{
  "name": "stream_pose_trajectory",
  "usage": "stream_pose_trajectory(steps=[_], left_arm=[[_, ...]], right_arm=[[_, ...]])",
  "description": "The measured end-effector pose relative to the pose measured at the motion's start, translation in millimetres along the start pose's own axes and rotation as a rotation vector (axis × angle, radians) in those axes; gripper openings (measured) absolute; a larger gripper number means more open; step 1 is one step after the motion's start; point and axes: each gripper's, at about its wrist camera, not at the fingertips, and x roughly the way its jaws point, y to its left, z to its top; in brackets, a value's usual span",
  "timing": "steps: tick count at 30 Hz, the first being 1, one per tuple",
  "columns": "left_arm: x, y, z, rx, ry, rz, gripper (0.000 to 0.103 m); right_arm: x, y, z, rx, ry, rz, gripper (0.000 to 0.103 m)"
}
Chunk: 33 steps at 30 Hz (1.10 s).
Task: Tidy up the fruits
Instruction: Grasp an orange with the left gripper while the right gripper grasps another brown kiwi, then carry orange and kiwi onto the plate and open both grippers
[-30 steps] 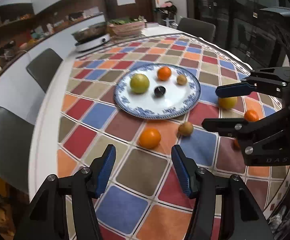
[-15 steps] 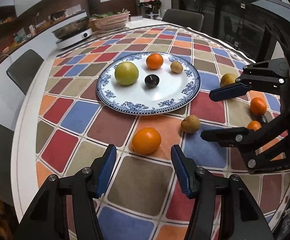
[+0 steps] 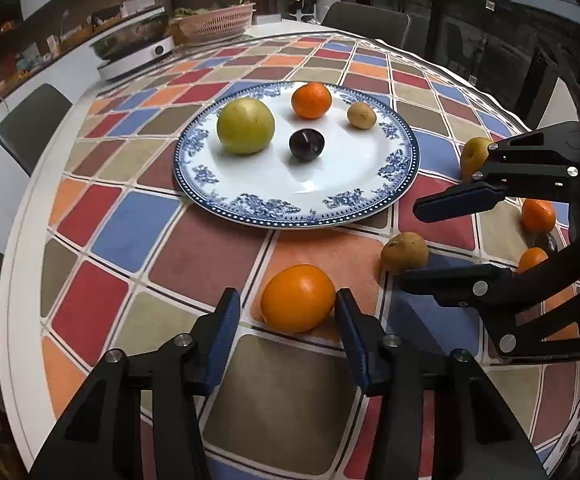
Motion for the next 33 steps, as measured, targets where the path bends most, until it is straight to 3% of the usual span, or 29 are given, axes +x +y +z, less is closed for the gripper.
stream_pose_trajectory(steps=[6, 13, 21, 33], left_arm=[[5.0, 0.6, 1.3, -0.026, 0.007, -0.014, 0.041], [4.9, -2.0, 2.5, -0.042, 0.012, 0.002, 0.037], [-21.7, -6.0, -2.4, -0.144, -0.035, 0.063, 0.037], [-76.7, -28.9, 6.3, -0.184, -0.153, 0.086, 0.037]], right_arm=[[7.2, -2.5, 1.2, 0.039, 0.006, 0.024, 0.044], [12.1, -5.1, -0.8, 0.084, 0.007, 0.065, 0.028], [-7.7, -11.2, -8.2, 0.161, -0.032, 0.075, 0.028], [-67.5, -15.1, -15.5, 0.186, -0.174, 0.044, 0.028]])
